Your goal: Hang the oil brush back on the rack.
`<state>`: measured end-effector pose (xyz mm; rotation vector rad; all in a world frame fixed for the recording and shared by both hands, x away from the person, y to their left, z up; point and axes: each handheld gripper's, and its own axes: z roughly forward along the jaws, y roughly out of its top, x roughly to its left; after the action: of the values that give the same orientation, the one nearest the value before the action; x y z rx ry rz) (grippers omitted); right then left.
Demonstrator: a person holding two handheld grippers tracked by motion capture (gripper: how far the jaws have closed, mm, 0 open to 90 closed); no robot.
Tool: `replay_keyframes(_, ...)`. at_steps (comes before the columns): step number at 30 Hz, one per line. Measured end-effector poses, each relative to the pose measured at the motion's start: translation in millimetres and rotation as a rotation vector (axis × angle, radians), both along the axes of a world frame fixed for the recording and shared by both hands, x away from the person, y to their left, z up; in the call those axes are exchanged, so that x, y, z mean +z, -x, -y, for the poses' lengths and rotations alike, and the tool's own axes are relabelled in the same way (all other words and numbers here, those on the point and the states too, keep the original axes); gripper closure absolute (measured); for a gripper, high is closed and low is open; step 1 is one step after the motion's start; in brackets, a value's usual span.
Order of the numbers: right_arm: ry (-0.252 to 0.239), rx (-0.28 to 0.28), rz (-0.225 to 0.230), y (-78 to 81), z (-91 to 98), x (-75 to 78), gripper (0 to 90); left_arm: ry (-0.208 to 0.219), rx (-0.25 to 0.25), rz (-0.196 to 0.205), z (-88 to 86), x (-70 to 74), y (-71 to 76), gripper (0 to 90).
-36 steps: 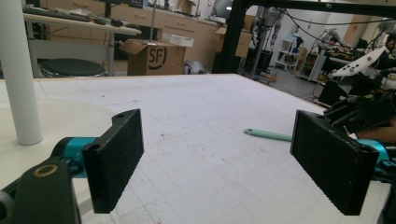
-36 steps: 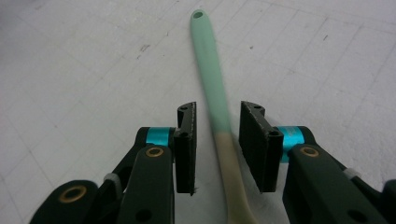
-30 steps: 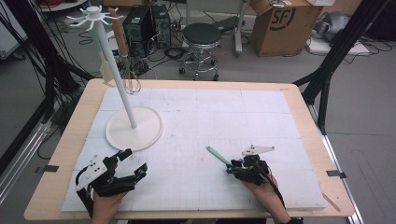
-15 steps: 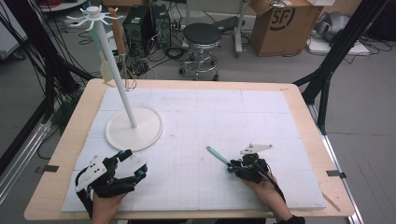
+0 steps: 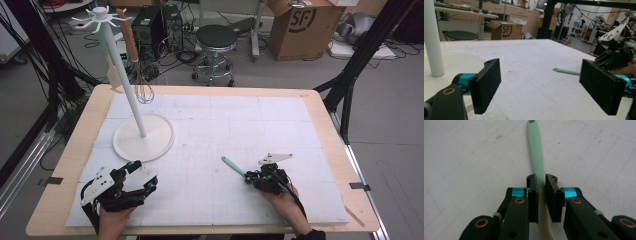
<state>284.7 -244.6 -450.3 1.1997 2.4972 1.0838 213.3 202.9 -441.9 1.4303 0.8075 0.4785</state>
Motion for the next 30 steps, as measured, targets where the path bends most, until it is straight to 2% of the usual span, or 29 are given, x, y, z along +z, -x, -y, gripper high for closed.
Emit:
replay_keyframes(4,0.007,-0.016,0.002,1.6,-1.3,1.1,83.1,0.005,0.003,-0.003,-1.1,-0.4,0.1,18.4)
replay_keyframes(6,-0.021,-0.020,-0.004,0.7,0.9,0.7,83.2,0.010,0.007,-0.003,-2.0,-0.4,-0.2,18.5)
replay_keyframes(8,-0.111,-0.021,-0.023,-0.5,4.9,3.0,83.2,0.011,0.009,-0.004,-3.1,-0.7,-0.5,18.6)
replay_keyframes(12,-0.175,0.010,0.017,1.7,-0.7,15.0,83.1,0.014,0.015,-0.008,-5.0,-1.3,-0.8,18.6)
replay_keyframes(16,-0.266,0.044,0.014,0.8,-12.7,21.6,83.0,0.015,0.018,-0.006,-4.7,-0.8,-0.2,18.6)
replay_keyframes(23,-0.435,0.093,0.050,-2.0,-31.1,37.9,83.0,0.013,0.018,-0.009,-5.3,-1.4,0.2,18.6)
replay_keyframes(28,-0.528,0.123,0.064,-8.8,-45.1,52.4,82.9,0.017,0.018,-0.007,-6.1,-1.3,0.7,18.6)
replay_keyframes(30,-0.560,0.118,0.065,-12.0,-50.8,59.1,82.9,0.019,0.020,-0.009,-6.3,-1.1,1.0,18.6)
